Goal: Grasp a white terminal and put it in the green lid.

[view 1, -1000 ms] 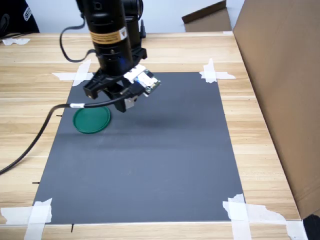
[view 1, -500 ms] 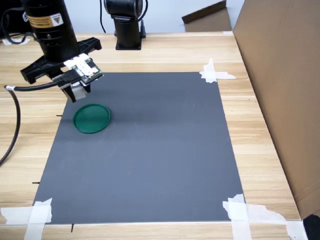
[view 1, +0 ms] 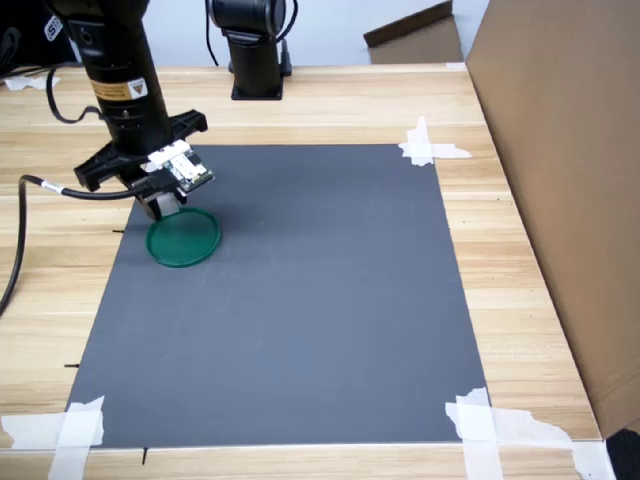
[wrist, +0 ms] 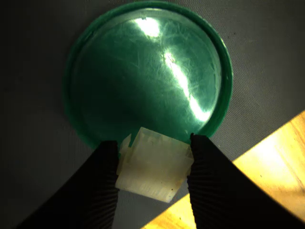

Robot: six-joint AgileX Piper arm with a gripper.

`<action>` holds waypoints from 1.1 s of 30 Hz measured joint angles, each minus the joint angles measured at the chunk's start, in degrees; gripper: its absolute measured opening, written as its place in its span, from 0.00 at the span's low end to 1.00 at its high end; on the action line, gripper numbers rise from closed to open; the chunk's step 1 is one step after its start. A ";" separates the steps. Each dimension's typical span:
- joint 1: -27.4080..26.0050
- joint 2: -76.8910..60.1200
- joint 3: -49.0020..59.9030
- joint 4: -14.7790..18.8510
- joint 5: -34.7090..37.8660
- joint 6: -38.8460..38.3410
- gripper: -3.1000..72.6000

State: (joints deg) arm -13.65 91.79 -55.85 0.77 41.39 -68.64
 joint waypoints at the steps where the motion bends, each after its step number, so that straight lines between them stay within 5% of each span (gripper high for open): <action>1: 0.00 0.51 0.00 0.40 -0.41 0.00 0.49; 11: 0.00 4.46 0.00 2.24 -2.80 -0.58 0.49; 19: 3.62 6.01 0.00 -1.28 -2.23 3.50 0.49; 23: 3.62 5.92 0.00 -1.62 -1.42 4.00 0.64; 24: 3.62 4.93 0.00 -1.62 -1.99 4.17 0.74; 28: 3.62 3.69 -0.13 -1.62 -3.03 4.44 0.77; 31: 3.62 1.69 -0.48 0.36 -2.60 5.37 0.77; 33: 3.62 -1.30 -0.54 4.80 -1.60 6.56 0.74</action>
State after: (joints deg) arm -10.03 90.50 -56.39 5.57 39.79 -62.08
